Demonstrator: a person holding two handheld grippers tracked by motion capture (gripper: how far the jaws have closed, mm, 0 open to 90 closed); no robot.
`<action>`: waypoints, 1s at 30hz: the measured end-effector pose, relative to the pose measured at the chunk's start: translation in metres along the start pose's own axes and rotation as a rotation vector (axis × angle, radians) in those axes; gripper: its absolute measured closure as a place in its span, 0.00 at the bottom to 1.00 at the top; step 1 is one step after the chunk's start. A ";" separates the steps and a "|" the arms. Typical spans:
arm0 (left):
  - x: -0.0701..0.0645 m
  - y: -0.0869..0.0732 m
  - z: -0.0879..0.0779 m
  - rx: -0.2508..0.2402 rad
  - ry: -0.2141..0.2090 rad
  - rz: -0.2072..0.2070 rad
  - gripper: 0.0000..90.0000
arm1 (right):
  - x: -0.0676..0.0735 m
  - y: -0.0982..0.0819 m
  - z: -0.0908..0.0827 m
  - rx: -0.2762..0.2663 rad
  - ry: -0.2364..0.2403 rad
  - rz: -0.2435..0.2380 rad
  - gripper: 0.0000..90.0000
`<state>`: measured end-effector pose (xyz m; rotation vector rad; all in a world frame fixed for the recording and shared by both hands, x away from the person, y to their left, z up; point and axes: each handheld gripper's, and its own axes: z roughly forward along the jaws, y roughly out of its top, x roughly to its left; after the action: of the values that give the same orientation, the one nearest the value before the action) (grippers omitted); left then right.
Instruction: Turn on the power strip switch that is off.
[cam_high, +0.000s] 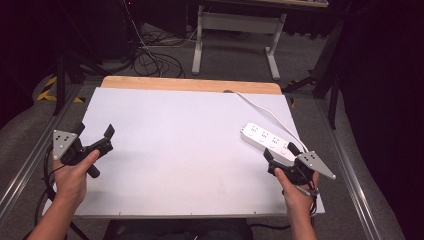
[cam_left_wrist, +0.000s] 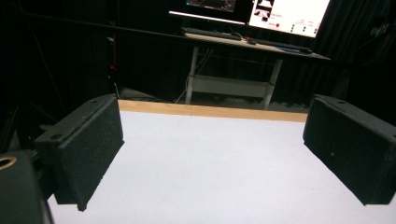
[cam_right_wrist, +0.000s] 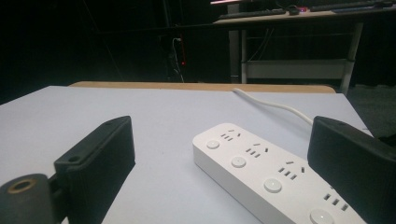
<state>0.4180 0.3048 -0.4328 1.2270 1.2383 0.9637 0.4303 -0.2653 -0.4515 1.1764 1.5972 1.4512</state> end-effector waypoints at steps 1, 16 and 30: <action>0.000 0.000 0.000 -0.006 -0.001 -0.004 0.07 | 0.000 0.000 0.001 0.001 0.004 -0.001 0.09; 0.002 0.000 -0.002 -0.004 0.000 -0.004 0.07 | 0.001 0.001 0.006 0.006 0.020 -0.010 0.09; 0.002 0.000 0.000 -0.003 0.001 -0.002 0.06 | -0.001 0.002 0.004 -0.005 0.010 -0.018 0.31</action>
<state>0.4178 0.3073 -0.4336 1.2229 1.2382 0.9643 0.4349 -0.2642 -0.4502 1.1506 1.6062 1.4508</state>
